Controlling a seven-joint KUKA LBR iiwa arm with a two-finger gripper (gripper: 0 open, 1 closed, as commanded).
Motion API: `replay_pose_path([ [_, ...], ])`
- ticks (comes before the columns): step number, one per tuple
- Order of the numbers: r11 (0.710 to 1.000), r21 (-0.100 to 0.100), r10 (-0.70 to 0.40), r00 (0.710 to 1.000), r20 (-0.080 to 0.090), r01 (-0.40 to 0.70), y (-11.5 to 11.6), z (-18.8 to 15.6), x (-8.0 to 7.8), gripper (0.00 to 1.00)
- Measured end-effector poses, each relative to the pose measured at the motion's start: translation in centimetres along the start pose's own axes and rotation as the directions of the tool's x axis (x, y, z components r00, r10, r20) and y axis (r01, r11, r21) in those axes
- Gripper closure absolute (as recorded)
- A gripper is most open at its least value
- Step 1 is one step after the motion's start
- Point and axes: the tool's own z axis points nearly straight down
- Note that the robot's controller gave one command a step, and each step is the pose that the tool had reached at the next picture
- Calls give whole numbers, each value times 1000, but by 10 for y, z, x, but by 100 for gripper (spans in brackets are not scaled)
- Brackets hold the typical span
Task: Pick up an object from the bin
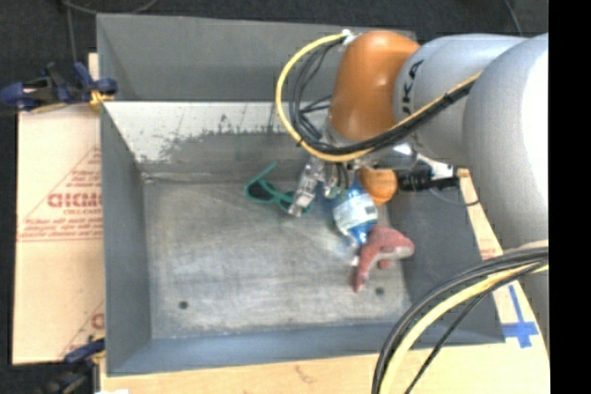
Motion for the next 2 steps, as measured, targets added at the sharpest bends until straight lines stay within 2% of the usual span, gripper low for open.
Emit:
replay_pose_path([
  [1,993,-5,120,993,7,-120,-27,-10,-16,100],
  [2,986,3,168,986,3,-168,0,-31,-15,100],
])
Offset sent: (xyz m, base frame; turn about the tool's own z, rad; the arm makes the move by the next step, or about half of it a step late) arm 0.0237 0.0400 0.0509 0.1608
